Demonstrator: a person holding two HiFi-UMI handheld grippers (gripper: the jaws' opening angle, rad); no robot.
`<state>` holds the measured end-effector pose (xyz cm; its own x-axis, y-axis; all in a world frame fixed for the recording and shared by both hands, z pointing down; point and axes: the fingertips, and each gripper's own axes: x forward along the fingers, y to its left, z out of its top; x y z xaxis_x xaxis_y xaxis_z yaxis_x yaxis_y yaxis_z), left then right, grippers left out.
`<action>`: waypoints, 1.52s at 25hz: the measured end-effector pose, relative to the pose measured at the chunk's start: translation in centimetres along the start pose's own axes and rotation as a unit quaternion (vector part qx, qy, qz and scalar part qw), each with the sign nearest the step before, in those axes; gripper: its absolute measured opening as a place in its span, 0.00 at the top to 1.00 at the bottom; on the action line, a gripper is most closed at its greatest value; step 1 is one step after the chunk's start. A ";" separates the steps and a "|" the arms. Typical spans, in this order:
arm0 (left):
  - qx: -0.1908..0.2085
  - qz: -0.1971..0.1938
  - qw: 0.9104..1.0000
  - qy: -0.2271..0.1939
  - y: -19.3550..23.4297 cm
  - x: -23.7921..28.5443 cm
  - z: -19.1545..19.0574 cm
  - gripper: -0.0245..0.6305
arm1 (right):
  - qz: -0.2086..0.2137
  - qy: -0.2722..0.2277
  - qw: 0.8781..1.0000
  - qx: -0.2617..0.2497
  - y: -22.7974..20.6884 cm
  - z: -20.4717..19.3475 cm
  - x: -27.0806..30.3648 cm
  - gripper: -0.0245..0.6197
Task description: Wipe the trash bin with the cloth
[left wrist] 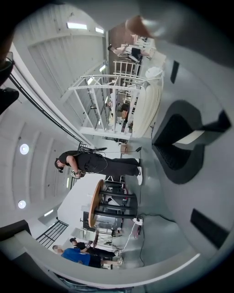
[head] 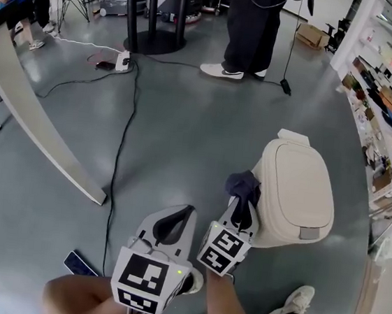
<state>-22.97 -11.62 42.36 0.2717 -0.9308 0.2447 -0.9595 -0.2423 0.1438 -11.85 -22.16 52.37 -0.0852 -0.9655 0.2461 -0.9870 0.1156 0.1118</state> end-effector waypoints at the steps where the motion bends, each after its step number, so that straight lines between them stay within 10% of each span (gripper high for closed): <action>1: -0.001 0.003 1.000 0.000 0.2 0.0 0.1 0.96 | -0.001 0.006 1.000 0.001 0.1 -0.4 0.2 0.88; 27: 0.009 -0.006 1.000 0.000 -0.3 -0.3 0.8 0.96 | 0.001 0.166 0.981 -0.103 2.0 -16.1 3.8 0.88; 38: 0.002 -0.010 1.000 -0.002 -0.7 0.1 0.2 0.96 | 0.011 0.087 0.993 -0.084 2.5 -9.8 3.6 0.88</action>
<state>-22.27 -11.61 42.13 0.2900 -0.9269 0.2381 -0.9544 -0.2617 0.1438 -13.26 -23.11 62.98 -0.0683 -0.9090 0.4111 -0.9472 0.1884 0.2594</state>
